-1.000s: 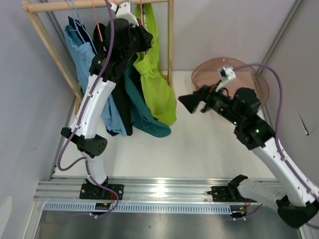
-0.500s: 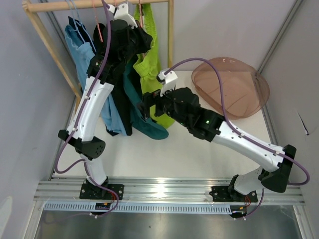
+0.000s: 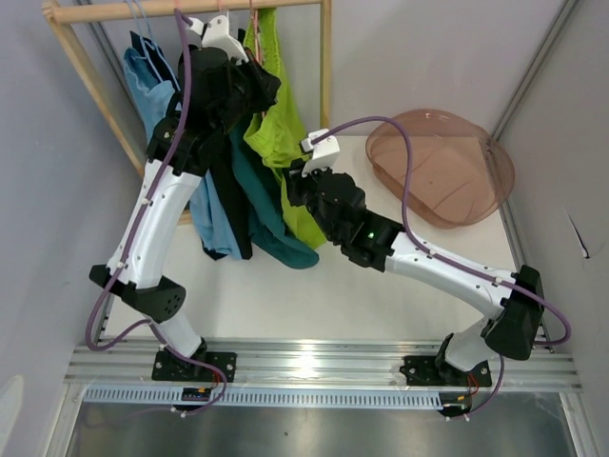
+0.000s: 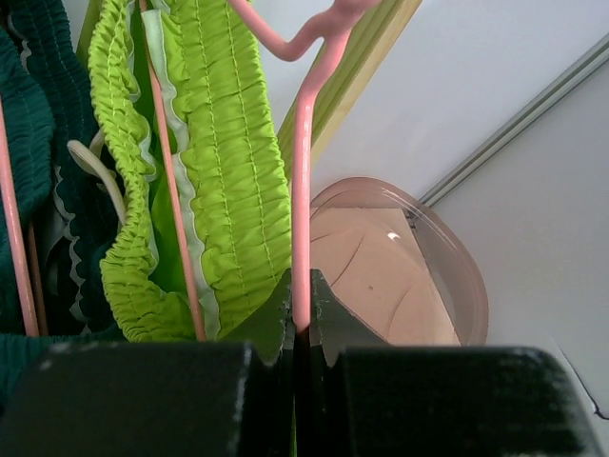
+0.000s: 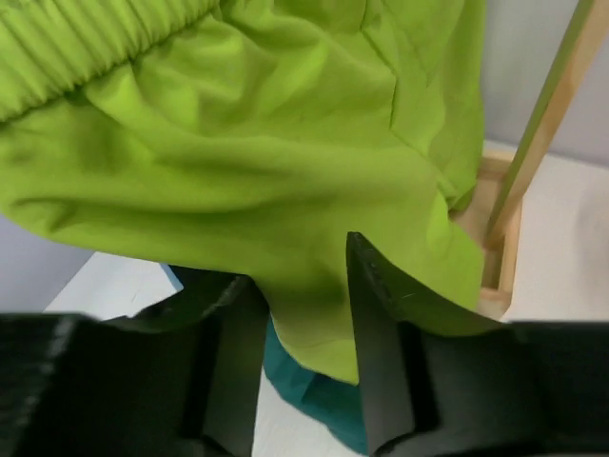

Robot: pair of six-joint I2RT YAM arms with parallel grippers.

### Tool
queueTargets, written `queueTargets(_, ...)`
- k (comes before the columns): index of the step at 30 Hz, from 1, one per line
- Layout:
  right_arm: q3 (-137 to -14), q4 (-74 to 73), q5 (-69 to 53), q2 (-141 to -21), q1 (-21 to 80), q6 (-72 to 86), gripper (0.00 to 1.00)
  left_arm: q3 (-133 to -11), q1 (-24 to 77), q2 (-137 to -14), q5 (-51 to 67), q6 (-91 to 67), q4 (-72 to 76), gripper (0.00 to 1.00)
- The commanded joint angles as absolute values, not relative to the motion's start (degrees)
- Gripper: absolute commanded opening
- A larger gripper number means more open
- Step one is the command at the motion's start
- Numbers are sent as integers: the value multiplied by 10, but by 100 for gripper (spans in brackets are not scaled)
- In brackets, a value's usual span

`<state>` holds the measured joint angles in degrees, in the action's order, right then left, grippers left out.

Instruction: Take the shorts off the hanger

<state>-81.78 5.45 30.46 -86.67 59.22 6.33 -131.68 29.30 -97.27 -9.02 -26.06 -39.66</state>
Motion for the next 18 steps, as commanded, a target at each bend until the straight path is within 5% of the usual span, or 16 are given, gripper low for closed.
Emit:
queueTargets(1,-796,119,302,-856,591,54,11,-1319,295,-918,-92,-271,-316,0)
queueTargets(3,-778,131,299,-849,598,65,0,-1317,295,-919,-87,-279,-316,0)
queueTargets(10,-676,127,310,-775,676,105,0,-1346,290,-933,-91,-267,-307,0)
queueTargets(18,-528,73,493,-682,852,194,0,-1419,239,-982,-77,-262,-296,0)
